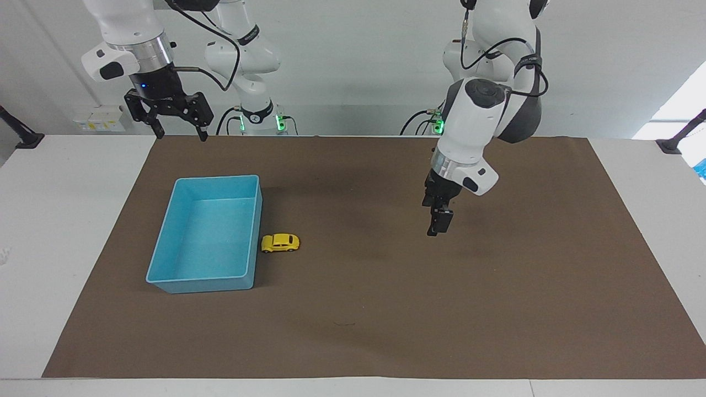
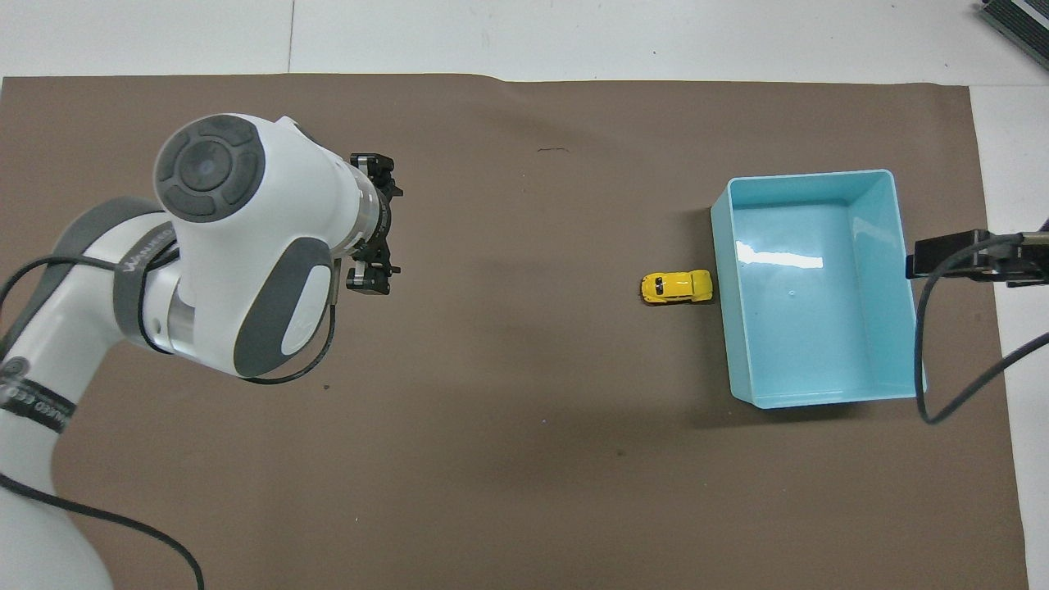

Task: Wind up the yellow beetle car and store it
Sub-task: 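Retract the left gripper while the right gripper moves over the box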

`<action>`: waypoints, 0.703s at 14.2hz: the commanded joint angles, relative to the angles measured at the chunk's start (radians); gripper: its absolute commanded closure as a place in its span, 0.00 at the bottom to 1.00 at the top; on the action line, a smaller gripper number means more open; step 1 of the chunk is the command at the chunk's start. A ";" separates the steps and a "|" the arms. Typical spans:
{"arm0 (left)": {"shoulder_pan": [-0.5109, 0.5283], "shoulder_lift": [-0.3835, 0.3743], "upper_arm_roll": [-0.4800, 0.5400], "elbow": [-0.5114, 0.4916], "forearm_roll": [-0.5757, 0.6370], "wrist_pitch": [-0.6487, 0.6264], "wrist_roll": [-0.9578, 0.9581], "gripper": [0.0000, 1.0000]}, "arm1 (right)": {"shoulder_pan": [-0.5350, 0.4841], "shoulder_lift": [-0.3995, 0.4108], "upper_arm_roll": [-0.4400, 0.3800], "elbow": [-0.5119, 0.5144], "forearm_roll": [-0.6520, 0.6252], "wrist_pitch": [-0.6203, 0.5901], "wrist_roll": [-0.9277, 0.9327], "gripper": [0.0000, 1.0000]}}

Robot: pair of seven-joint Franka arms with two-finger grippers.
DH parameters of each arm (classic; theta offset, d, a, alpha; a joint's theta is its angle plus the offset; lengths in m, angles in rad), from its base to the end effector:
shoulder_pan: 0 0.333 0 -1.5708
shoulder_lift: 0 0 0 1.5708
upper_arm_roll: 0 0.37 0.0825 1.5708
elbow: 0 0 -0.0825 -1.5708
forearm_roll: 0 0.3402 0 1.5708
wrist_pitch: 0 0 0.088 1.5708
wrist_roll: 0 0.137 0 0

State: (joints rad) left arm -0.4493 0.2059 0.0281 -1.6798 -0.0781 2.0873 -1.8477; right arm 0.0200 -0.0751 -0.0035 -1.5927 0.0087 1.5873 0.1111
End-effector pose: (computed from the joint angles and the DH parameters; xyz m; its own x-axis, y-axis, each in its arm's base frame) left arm 0.5620 -0.2599 0.5350 0.1231 0.9851 -0.1203 0.9797 -0.1014 0.1728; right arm 0.4871 0.0091 0.6781 0.9932 -0.0946 0.0682 -0.0937 -0.9955 -0.0166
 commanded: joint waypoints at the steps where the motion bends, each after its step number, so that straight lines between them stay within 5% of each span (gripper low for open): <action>1: 0.043 -0.065 -0.004 -0.008 0.004 -0.074 0.117 0.00 | -0.006 -0.021 -0.004 -0.006 0.060 -0.023 -0.094 0.00; 10: 0.126 -0.149 -0.001 -0.008 0.004 -0.165 0.585 0.00 | 0.009 -0.026 0.058 -0.007 0.044 -0.032 -0.511 0.00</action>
State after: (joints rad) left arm -0.3459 0.0810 0.0338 -1.6796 -0.0781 1.9468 -1.3500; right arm 0.0337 -0.0848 0.0178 -1.5926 0.0525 1.5713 -0.3250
